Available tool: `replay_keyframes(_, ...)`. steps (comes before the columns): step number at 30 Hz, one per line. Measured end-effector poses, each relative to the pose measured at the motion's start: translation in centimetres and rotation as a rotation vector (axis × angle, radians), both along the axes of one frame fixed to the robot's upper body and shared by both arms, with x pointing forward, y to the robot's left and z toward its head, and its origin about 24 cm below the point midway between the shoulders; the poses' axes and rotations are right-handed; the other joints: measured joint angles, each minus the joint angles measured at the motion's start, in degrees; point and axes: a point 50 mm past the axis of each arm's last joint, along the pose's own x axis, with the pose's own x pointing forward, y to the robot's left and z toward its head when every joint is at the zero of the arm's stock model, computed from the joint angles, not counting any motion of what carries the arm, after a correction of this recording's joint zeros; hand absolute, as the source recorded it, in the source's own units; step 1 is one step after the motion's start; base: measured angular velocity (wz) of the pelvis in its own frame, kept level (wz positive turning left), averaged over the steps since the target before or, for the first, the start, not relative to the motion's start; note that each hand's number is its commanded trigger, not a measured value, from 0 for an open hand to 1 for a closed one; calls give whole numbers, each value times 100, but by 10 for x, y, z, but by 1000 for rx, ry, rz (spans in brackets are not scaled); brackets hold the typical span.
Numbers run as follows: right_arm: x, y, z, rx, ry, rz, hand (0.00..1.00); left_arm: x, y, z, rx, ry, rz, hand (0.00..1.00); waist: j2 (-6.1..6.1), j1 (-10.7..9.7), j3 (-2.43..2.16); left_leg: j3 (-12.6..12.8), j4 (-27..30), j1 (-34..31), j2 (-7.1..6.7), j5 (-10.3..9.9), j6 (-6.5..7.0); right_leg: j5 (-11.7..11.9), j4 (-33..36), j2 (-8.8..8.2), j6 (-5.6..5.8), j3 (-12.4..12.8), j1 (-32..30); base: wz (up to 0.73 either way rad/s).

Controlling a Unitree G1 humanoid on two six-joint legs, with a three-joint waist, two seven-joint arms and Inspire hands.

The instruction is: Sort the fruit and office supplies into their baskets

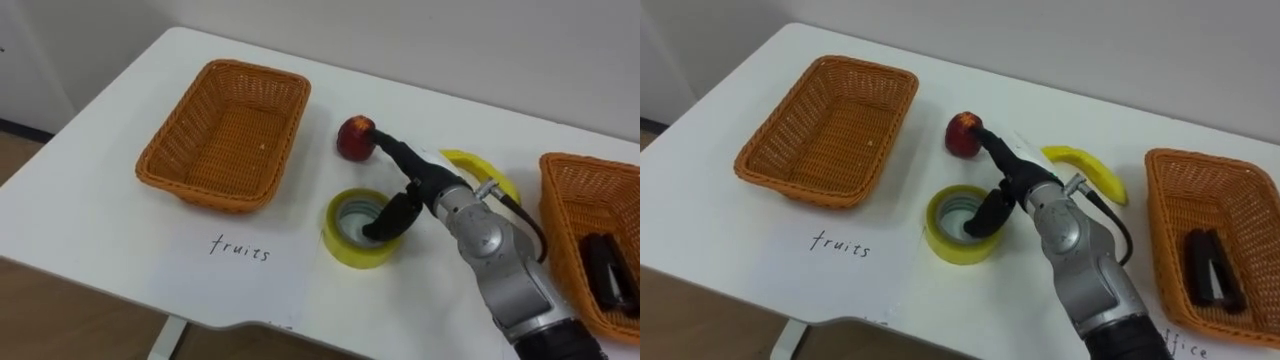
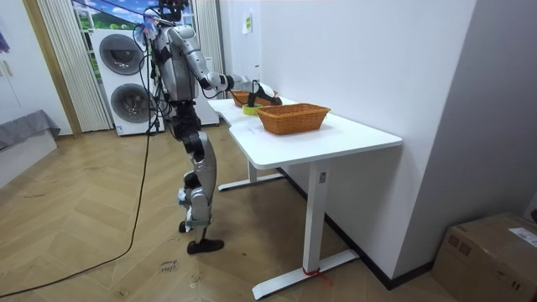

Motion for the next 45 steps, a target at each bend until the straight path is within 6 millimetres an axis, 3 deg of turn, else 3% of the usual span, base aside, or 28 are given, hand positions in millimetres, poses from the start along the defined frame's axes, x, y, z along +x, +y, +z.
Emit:
replay_keyframes(8,1,-4,-6,-7,44,-20,0,-2,1,0,1,15,9,0,-53,-8,-32,-5,7,14,2,0,-1,0,-1,1,0,1,26,0)
replay_keyframes(18,4,-8,-7,2,124,-1,0,-3,6,0,-11,26,15,0,-105,-17,-15,-32,17,20,-1,0,-1,0,-5,-3,-1,-33,49,0)
replay_keyframes(20,3,-10,-7,7,138,2,28,-3,7,0,-13,26,14,0,-120,-17,-7,-44,14,20,-1,0,-1,0,-11,-3,0,-48,55,2)
replay_keyframes(21,3,-10,-7,7,141,0,55,-3,7,0,-13,26,15,0,-124,-14,-8,-46,13,20,-1,0,-1,0,-11,-3,0,-50,57,0)
replay_keyframes(22,3,-10,-8,8,151,0,57,-3,7,0,-13,26,16,0,-132,-13,-9,-46,12,20,-1,0,-1,0,-12,-3,0,-55,58,0)
replay_keyframes(25,3,-10,-8,10,174,12,97,-4,8,0,-18,26,14,0,-151,-8,-16,-56,8,21,-1,0,-1,0,-15,-2,0,-63,60,0)
replay_keyframes(26,3,-9,-8,11,179,18,100,-4,9,1,-18,26,14,0,-154,-10,-16,-57,8,22,-2,0,-1,0,-16,-2,0,-63,60,0)
replay_keyframes(45,3,-4,-8,-58,194,56,100,-3,8,1,-19,25,10,0,-160,3,-14,-73,4,28,-3,1,-2,0,-20,-4,0,-80,70,0)
